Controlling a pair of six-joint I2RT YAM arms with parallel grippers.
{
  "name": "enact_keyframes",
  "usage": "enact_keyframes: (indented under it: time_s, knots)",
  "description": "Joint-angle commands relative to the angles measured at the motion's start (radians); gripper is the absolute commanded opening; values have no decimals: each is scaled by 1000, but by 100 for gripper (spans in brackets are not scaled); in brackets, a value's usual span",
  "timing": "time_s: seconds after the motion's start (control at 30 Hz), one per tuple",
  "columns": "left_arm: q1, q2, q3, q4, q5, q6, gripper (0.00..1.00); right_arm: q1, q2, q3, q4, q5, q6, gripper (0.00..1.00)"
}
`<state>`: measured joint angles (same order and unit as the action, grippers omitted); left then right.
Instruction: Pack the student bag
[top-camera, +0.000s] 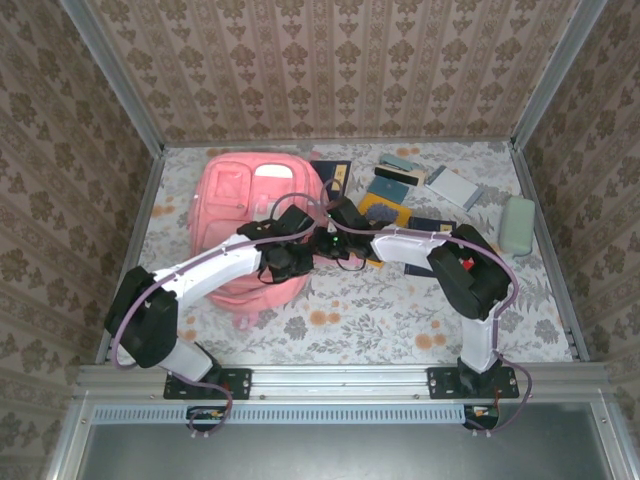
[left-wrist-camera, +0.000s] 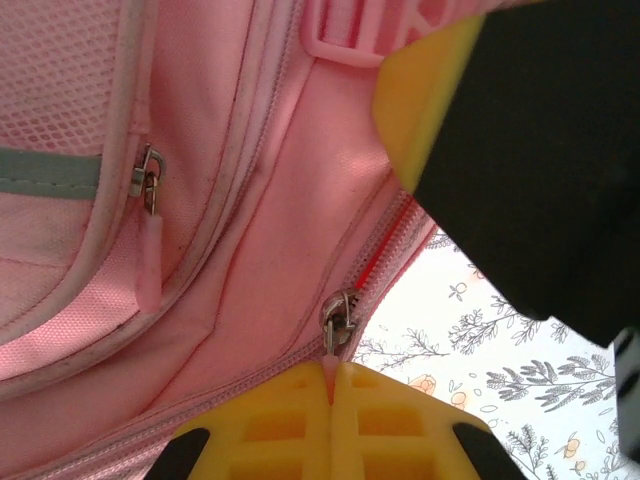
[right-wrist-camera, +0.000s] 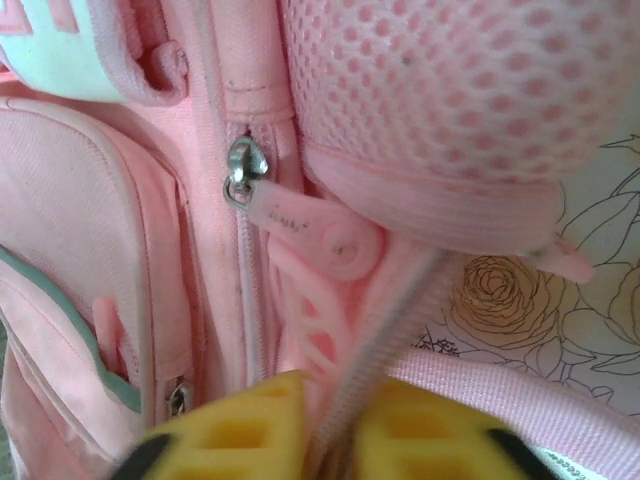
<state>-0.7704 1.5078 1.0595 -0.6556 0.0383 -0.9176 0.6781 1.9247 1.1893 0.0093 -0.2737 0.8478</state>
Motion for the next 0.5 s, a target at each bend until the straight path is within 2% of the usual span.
enact_keyframes:
  time_s: [0.0,0.47]
  knots:
    - [12,-51,-4,38,67,42,0,1,13,40,-45,9,-10,0]
    - [37,-204,-111,-73,143,95,0,-87,55,132,-92,45,-88,0]
